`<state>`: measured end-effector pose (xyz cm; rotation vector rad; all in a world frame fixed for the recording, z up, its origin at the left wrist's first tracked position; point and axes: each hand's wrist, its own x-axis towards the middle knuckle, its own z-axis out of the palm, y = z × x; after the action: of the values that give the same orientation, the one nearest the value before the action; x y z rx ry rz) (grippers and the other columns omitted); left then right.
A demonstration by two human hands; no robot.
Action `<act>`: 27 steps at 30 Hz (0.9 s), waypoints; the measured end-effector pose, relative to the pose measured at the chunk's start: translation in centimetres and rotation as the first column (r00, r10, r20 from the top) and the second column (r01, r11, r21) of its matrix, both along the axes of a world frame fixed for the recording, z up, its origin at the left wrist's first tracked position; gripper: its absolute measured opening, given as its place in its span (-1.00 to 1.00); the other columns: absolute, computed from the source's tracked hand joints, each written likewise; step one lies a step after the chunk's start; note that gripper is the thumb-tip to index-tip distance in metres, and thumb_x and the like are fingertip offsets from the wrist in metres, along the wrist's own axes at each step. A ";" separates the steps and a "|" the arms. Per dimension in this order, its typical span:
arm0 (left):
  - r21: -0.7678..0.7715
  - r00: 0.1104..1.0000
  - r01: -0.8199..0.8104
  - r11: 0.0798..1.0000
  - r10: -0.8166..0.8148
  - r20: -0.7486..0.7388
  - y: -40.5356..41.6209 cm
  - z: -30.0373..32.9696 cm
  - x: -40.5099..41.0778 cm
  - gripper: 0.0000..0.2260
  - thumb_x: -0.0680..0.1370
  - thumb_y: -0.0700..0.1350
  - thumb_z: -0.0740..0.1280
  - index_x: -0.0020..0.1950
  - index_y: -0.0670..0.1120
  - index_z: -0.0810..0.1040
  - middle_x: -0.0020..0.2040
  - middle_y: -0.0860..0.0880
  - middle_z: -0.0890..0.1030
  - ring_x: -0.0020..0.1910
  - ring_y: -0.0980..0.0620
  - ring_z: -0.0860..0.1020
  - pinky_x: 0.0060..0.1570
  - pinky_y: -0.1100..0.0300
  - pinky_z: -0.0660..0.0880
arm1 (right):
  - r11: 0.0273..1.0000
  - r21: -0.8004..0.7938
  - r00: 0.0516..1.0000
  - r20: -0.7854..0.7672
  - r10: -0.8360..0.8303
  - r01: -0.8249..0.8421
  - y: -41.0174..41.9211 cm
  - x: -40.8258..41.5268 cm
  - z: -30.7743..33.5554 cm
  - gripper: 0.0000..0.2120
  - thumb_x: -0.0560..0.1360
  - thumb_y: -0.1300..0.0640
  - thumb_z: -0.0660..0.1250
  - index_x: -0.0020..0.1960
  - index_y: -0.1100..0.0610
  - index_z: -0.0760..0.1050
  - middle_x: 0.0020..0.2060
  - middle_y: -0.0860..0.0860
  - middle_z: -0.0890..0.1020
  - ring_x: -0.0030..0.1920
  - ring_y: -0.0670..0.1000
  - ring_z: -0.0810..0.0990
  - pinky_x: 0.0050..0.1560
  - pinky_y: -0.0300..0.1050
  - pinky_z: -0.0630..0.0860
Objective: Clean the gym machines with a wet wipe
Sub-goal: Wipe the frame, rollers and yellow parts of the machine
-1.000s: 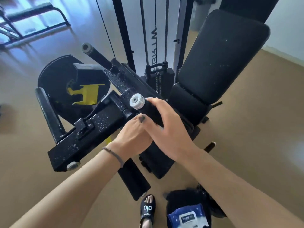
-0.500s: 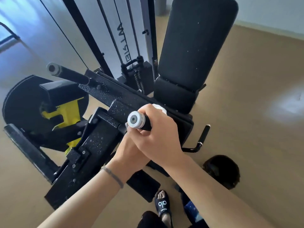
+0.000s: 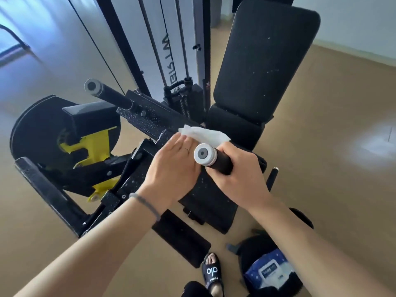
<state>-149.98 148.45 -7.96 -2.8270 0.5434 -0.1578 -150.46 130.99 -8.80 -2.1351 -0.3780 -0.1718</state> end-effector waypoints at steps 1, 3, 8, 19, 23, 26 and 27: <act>0.042 0.993 -0.069 0.997 0.073 -0.097 0.6 0.1 0.3 -0.37 0.61 0.06 -0.17 0.55 -0.26 0.24 0.53 -0.22 0.35 0.53 -0.12 0.30 0.57 0.01 0.08 | 1.000 -0.004 1.000 -0.007 -0.002 0.001 0.0 0.0 -0.1 -0.71 0.44 0.10 0.50 -0.23 0.01 0.36 -0.40 -0.11 0.52 -0.32 -0.06 0.53 -0.33 -0.25 0.43; 0.006 0.983 -0.090 0.996 0.090 -0.160 0.9 0.2 0.1 -0.33 0.61 0.08 -0.27 0.61 -0.25 0.10 0.61 -0.21 0.16 0.60 -0.10 0.15 0.59 0.01 0.01 | 1.000 0.011 1.000 -0.016 -0.018 0.018 0.3 0.1 -0.2 -0.72 0.44 0.10 0.50 -0.24 0.02 0.38 -0.41 -0.10 0.53 -0.33 -0.03 0.53 -0.34 -0.24 0.43; -0.193 0.983 -0.007 0.981 -0.029 -0.182 0.9 -0.8 -1.4 -0.42 0.66 0.10 -0.16 0.48 -0.14 0.40 0.51 -0.13 0.41 0.52 -0.06 0.33 0.55 0.03 0.15 | 0.997 0.041 0.998 -0.013 -0.065 0.065 0.8 0.0 -0.4 -0.76 0.45 0.03 0.48 -0.23 0.06 0.44 -0.40 -0.08 0.56 -0.34 -0.01 0.54 -0.31 -0.16 0.47; -0.218 0.979 -0.076 0.973 0.030 -0.203 0.5 -0.9 -2.0 -0.44 0.65 0.16 -0.09 0.44 -0.12 0.42 0.44 -0.12 0.48 0.46 -0.09 0.39 0.53 0.02 0.17 | 0.998 -0.027 0.998 0.011 -0.054 0.054 0.7 0.3 -0.5 -0.77 0.44 0.07 0.41 -0.24 -0.03 0.35 -0.44 -0.14 0.49 -0.37 -0.11 0.51 -0.33 -0.30 0.35; -0.121 0.941 -0.302 0.945 0.276 -0.196 1.1 0.1 0.7 -0.24 0.49 0.24 -0.31 0.57 -0.09 0.17 0.52 -0.22 0.31 0.50 -0.17 0.31 0.49 -0.03 0.24 | 0.998 -0.051 0.999 0.021 -0.044 0.045 0.6 0.5 -0.7 -0.75 0.47 0.13 0.43 -0.24 0.01 0.37 -0.43 -0.07 0.52 -0.36 -0.06 0.53 -0.34 -0.18 0.44; -0.171 0.954 -0.259 0.951 0.224 -0.200 0.2 0.1 0.5 -0.28 0.47 0.26 -0.28 0.57 0.07 0.17 0.41 -0.21 0.40 0.41 -0.20 0.39 0.40 -0.03 0.34 | 0.997 -0.066 0.999 0.039 -0.035 0.037 0.6 0.4 -0.7 -0.80 0.47 0.13 0.43 -0.21 0.03 0.41 -0.40 -0.10 0.54 -0.33 -0.06 0.56 -0.30 -0.18 0.52; -0.178 0.960 -0.236 0.955 0.202 -0.192 -0.1 0.1 0.2 -0.32 0.49 0.26 -0.26 0.55 0.10 0.19 0.37 -0.19 0.42 0.37 -0.19 0.42 0.38 -0.02 0.36 | 0.997 -0.070 0.999 0.037 -0.030 0.033 0.5 0.4 -0.8 -0.83 0.47 0.12 0.43 -0.18 0.05 0.44 -0.38 -0.11 0.56 -0.32 -0.05 0.58 -0.27 -0.15 0.56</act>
<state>-149.82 148.40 -7.85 -3.0908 0.2533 0.0810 -150.08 131.48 -9.56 -2.2106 -0.3761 -0.2180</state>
